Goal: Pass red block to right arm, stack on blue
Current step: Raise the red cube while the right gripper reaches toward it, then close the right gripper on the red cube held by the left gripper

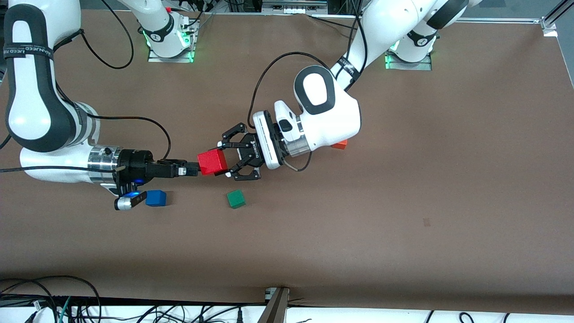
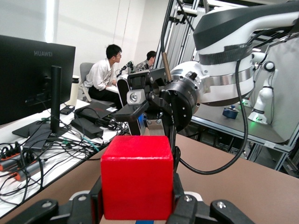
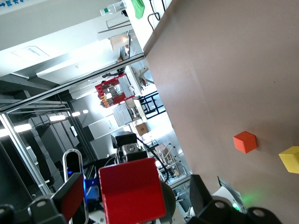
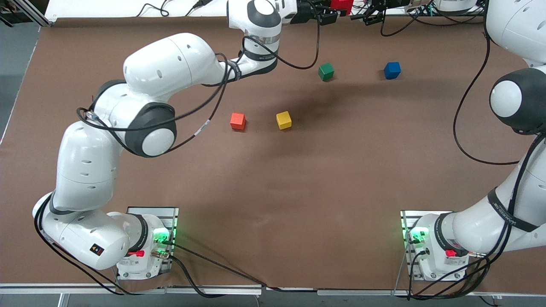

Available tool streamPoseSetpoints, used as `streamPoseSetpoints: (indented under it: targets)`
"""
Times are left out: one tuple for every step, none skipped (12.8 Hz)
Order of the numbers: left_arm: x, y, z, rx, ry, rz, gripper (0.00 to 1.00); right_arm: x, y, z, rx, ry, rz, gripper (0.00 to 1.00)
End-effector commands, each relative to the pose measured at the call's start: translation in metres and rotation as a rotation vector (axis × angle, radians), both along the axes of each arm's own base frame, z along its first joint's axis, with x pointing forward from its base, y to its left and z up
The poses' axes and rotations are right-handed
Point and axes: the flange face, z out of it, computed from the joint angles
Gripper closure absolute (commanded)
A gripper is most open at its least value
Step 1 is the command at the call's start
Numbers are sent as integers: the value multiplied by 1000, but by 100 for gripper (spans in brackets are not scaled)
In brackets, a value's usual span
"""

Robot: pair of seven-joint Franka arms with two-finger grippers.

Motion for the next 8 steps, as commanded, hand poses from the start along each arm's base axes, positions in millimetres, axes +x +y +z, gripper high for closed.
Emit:
streamPoseSetpoints:
  targets:
    - [4,-12,5,-11,1,45,100,7,13,6,11,-36,-15,0]
    - [4,-13,4,-10,1,43,100,8,14,8,12,-43,-13,0]
    - [4,-13,4,-10,1,43,100,8,14,8,13,-68,-3,0]
    - [4,-13,4,-11,2,43,100,7,15,7,15,-103,9,1]
    - [4,-13,4,-12,3,45,100,8,11,6,14,-124,10,1]
    - [4,-13,4,-11,2,43,100,9,8,4,13,-132,6,1]
    - [4,-13,4,-11,2,43,100,10,6,-3,15,-137,9,1]
    - [4,-13,4,-11,2,43,100,10,5,-7,23,-142,23,1]
